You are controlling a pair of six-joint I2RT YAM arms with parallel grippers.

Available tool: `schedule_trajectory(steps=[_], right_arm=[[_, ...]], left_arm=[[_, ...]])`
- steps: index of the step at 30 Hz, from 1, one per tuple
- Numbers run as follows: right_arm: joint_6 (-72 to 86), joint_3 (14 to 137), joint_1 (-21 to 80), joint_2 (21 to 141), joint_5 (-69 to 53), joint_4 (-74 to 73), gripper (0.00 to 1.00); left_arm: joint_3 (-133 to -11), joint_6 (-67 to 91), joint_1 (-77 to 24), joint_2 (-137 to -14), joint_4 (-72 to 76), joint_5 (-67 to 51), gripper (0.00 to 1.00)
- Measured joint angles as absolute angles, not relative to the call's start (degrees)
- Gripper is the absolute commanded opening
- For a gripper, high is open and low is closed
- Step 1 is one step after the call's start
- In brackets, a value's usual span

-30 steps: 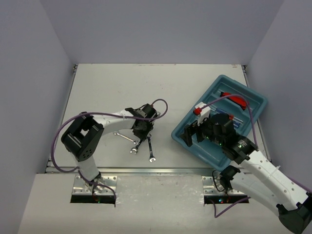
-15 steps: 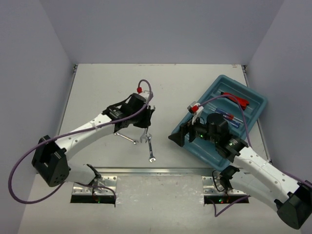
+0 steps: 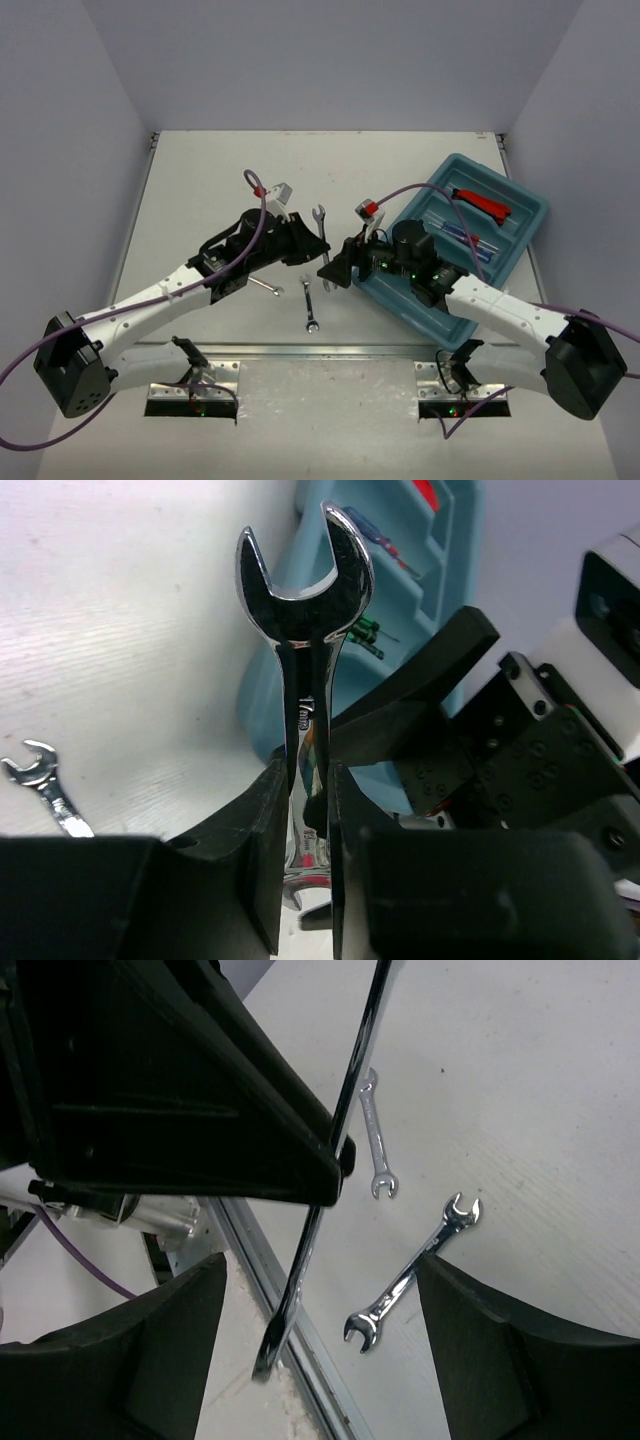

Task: Sort the tools into containers

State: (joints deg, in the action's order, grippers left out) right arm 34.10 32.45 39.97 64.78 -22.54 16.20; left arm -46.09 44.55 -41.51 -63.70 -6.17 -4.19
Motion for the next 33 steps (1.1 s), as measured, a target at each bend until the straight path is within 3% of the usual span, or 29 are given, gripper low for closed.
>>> schedule_trajectory(steps=[2,6,8,10,11,12,16,25,33], right_arm=[[34.48,33.42,40.54,66.11,-22.39,17.20,0.54],[34.65,35.29,41.12,67.79,-22.12,17.87,0.13],[34.61,36.44,41.30,68.67,-21.97,17.49,0.00],[33.89,37.46,41.27,69.31,-21.23,16.16,0.00],[33.32,37.96,41.24,69.47,-21.00,15.39,0.00],[32.57,38.55,41.28,69.42,-20.50,14.03,0.00],[27.11,41.68,41.50,67.71,-14.69,2.69,0.00],[5.96,49.04,37.94,58.28,8.32,-28.95,0.00],[-10.62,41.93,33.04,54.88,15.04,-42.86,0.00]], left_arm=[[-45.62,46.01,-42.19,-63.50,-4.32,-4.16,0.00],[-44.64,48.42,-42.91,-63.16,0.58,-4.13,0.00],[-43.55,49.06,-43.03,-62.56,2.53,-3.83,0.02],[-42.87,49.22,-43.05,-62.01,3.35,-3.24,0.23],[-42.68,49.12,-43.05,-61.88,3.63,-2.95,0.57],[-42.65,48.81,-43.05,-61.79,3.79,-2.80,1.00],[-46.14,44.53,-43.21,-61.05,0.27,2.88,1.00],[-57.32,41.64,-43.13,-52.50,-17.88,32.79,1.00],[-51.70,42.72,-43.03,-54.21,-24.67,36.66,1.00]])
